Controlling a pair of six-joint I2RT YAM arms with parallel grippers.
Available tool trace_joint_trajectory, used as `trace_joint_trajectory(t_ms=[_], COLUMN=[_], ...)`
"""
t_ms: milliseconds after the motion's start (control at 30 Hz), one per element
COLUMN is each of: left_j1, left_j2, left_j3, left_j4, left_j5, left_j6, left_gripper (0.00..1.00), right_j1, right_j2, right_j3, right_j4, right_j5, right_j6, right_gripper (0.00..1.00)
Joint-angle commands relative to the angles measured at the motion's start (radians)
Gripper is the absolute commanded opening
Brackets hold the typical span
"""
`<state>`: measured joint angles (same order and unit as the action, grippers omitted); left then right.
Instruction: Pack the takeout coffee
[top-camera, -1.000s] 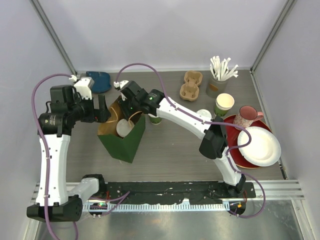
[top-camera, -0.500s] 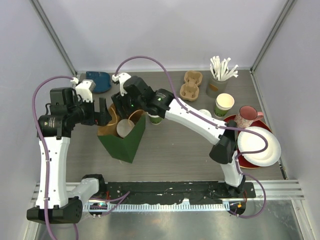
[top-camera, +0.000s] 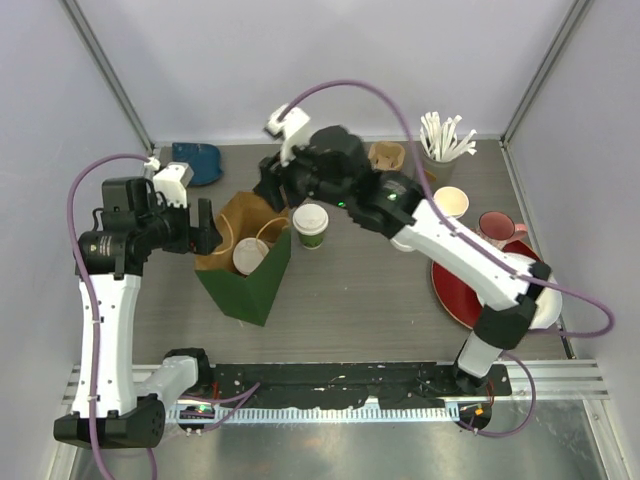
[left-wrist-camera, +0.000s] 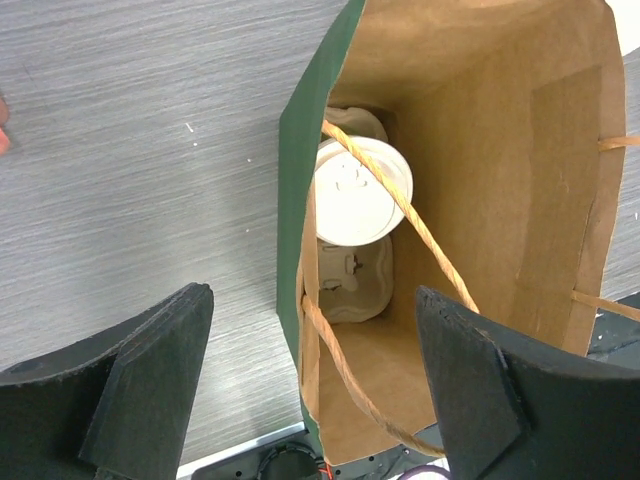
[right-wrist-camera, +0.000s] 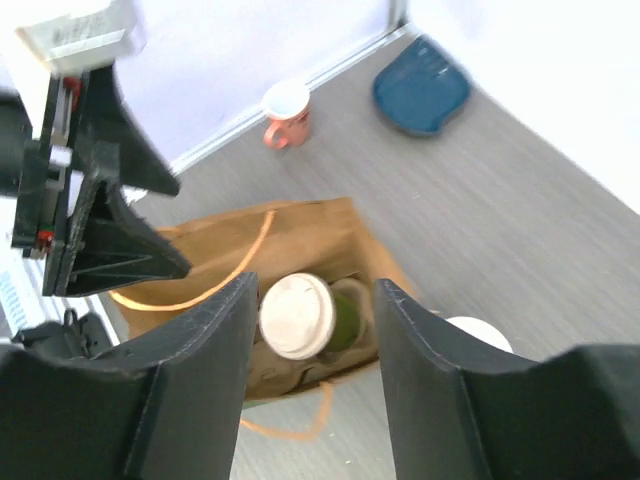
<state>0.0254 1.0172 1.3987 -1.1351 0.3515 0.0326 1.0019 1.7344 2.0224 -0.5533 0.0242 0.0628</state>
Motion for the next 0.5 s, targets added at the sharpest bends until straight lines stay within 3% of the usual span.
trace_joint_trajectory(t_ms=[0,33,100,200,300,467], left_j1=[-0.002,-0.004,-0.004,-0.004,-0.004,-0.002], left_j2=[-0.020,-0.022,-0.023,-0.022,-0.020,-0.022], left_j3=[-0.029,-0.033,-0.032,-0.012,0.016,0.037], left_j4=[-0.011,-0.012,-0.011,-0.017,-0.031,-0.040], left_j5=[0.009,0.009,0.014,0.023,0.021,0.007], left_j6=[0.015,0.015,0.010,0.010,0.016,0.027], left_gripper=[0.84,0.83,0.83,0.83,0.83,0.83], right_j1=[-0.173,-0.269,-0.337,-0.362,-0.362,-0.361], right_j2=[-0.168,-0.174,-0.159,-0.119,-0.104,-0.121], right_j3=[-0.069,-0.118,-0.161,-0.255,-0.367,-0.565], right_j4=[0.067,0.063,0.032,0.015,0.056,0.264], right_j5=[0.038,0.001,-0.085,-0.140,-0.344,-0.572], right_j6=[0.041,0.110,0.134,0.027,-0.131,-0.346], right_gripper=[0.54,0.54,0.57,0.64,0.62,0.64])
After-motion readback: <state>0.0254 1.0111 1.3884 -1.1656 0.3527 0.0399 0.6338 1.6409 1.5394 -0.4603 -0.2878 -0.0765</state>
